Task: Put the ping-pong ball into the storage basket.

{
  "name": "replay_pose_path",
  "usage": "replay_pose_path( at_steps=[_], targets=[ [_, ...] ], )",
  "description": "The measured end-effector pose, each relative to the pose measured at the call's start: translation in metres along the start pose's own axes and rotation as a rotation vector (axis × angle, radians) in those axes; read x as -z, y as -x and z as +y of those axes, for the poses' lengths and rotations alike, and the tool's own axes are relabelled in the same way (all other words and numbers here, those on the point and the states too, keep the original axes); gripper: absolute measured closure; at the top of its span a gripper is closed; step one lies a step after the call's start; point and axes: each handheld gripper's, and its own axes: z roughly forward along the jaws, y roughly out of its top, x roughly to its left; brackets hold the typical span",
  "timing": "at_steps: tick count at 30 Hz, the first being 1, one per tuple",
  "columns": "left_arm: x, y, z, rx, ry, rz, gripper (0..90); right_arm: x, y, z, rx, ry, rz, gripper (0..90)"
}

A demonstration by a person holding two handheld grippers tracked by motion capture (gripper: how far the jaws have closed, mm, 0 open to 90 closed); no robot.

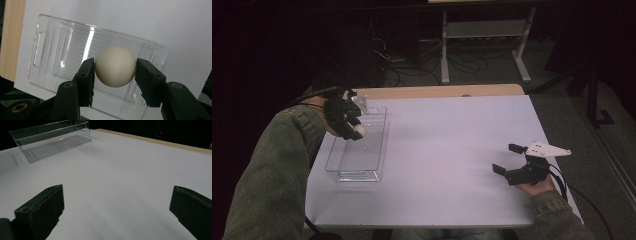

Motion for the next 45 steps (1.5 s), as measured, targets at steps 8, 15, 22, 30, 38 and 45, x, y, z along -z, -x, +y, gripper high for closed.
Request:
replay_pose_path(
  at_steps=[8, 15, 22, 30, 38, 45],
  targets=[
    [-0.013, 0.002, -0.004, 0.006, 0.004, -0.031, 50.3, 0.0, 0.0, 0.0, 0.005, -0.004, 0.0, 0.0],
    [-0.024, 0.003, -0.006, 0.007, 0.0, -0.046, 50.3, 0.0, 0.0, 0.0, 0.002, -0.001, -0.001, 0.0],
    [-0.033, 0.005, -0.007, -0.004, -0.018, -0.062, 50.3, 0.0, 0.0, 0.0, 0.003, -0.003, -0.004, 0.0],
    [-0.043, 0.006, -0.008, 0.003, -0.014, -0.085, 50.3, 0.0, 0.0, 0.0, 0.003, -0.006, -0.002, 0.0],
    [-0.057, 0.007, -0.01, -0.001, -0.022, -0.105, 50.3, 0.0, 0.0, 0.0, 0.004, -0.004, -0.002, 0.0],
    [-0.072, 0.009, -0.014, 0.006, -0.02, -0.128, 50.4, 0.0, 0.0, 0.0, 0.001, -0.004, -0.003, 0.0]
  ],
)
